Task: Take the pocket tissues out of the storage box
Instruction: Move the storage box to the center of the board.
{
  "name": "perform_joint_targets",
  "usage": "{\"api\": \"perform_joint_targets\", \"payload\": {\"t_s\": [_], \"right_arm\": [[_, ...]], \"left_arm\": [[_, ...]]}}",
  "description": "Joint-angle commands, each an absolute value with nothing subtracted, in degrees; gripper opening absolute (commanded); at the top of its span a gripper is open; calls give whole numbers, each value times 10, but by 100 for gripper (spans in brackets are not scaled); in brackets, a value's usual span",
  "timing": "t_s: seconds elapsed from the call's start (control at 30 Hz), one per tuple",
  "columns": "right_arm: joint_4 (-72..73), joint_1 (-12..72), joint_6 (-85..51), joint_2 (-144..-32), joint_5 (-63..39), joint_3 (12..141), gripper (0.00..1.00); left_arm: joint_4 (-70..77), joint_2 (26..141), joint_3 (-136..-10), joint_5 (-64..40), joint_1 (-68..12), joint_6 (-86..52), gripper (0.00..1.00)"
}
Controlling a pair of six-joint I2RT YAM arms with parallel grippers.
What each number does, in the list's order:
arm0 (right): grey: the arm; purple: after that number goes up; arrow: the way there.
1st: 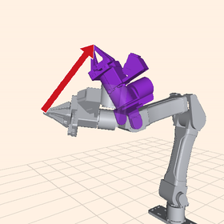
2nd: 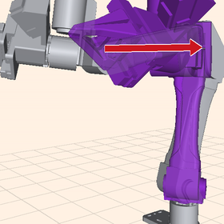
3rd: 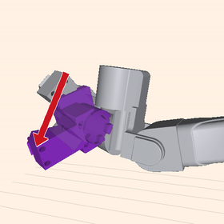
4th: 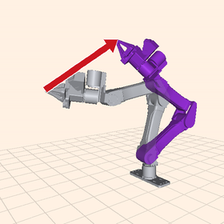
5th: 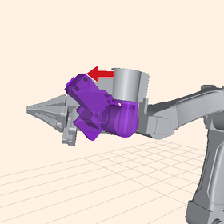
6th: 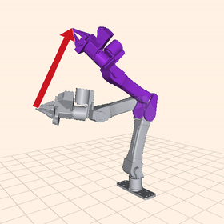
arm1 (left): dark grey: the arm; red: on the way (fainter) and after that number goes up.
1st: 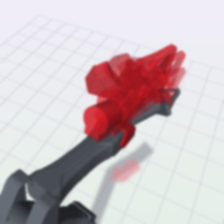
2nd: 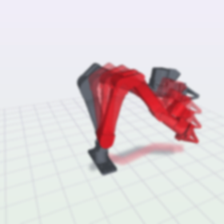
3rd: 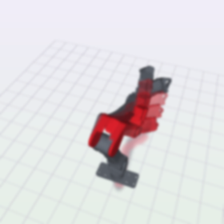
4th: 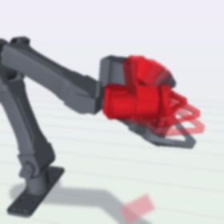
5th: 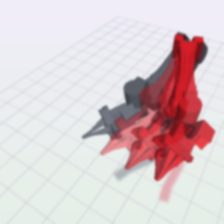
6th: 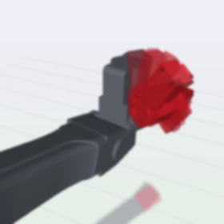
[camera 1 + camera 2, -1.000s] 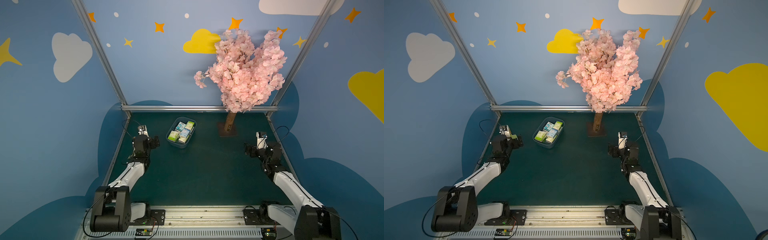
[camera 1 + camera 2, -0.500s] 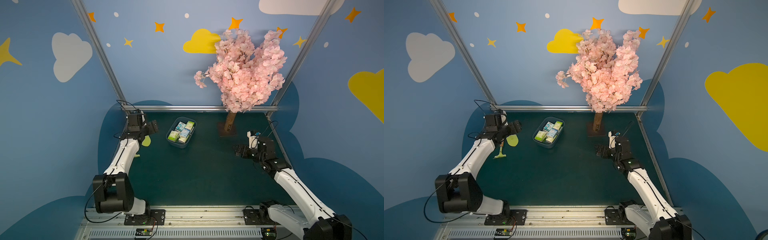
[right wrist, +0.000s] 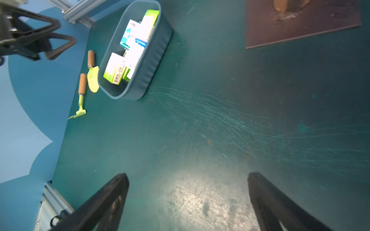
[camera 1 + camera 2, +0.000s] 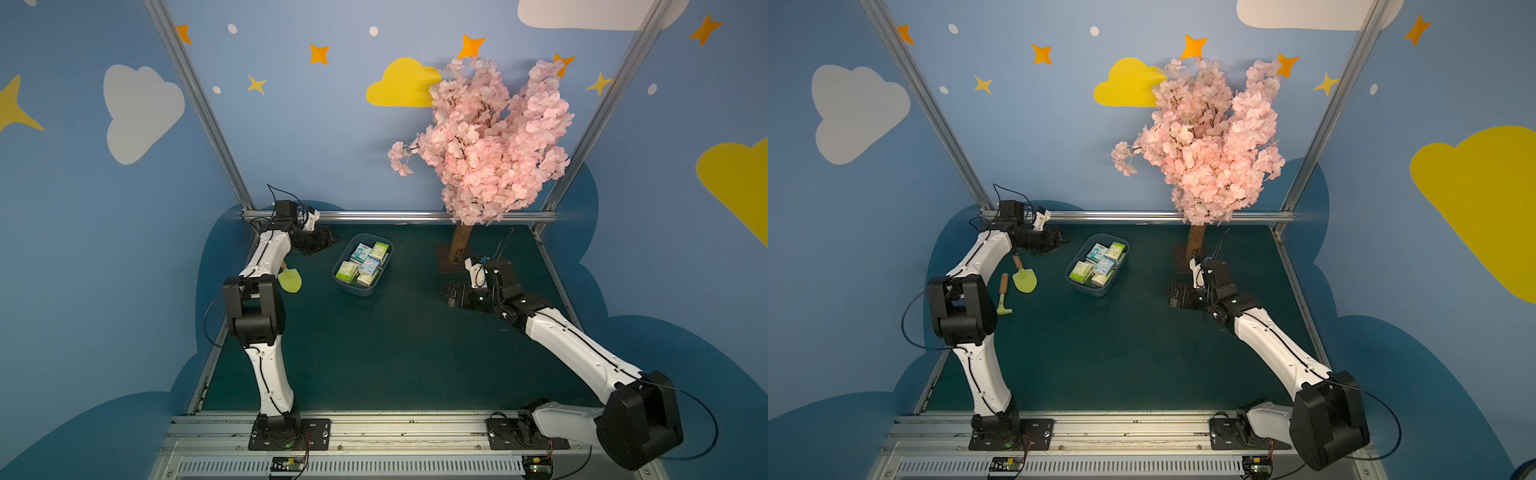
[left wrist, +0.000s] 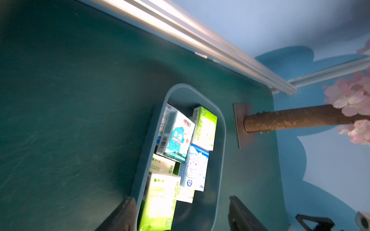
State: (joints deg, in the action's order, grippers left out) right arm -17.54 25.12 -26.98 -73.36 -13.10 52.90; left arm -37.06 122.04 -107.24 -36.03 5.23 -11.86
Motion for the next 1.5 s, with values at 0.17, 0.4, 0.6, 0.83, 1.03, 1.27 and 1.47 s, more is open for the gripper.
{"api": "perform_joint_targets", "payload": {"t_s": [0.17,0.4,0.6,0.83,1.03,1.27,1.47], "right_arm": [[-196,264,-249,-755,-148,575,98],[-196,266,-247,-751,-149,576,98],[-208,268,-231,-743,-150,577,98],[-214,267,-224,-739,-147,573,98],[-211,268,-232,-738,-143,568,98],[-211,272,-245,-737,-135,564,98],[-211,279,-264,-742,-119,561,98]], "left_arm": [[-475,1332,-1206,-374,37,-71,65],[-516,1402,-1281,-324,11,-43,62],[-535,1426,-1316,-290,-11,-31,41],[-539,1421,-1318,-277,-24,-29,20],[-541,1392,-1290,-273,-39,-30,7],[-496,1321,-1186,-262,-57,-66,3],[-414,1234,-1046,-243,-80,-134,3]]}}
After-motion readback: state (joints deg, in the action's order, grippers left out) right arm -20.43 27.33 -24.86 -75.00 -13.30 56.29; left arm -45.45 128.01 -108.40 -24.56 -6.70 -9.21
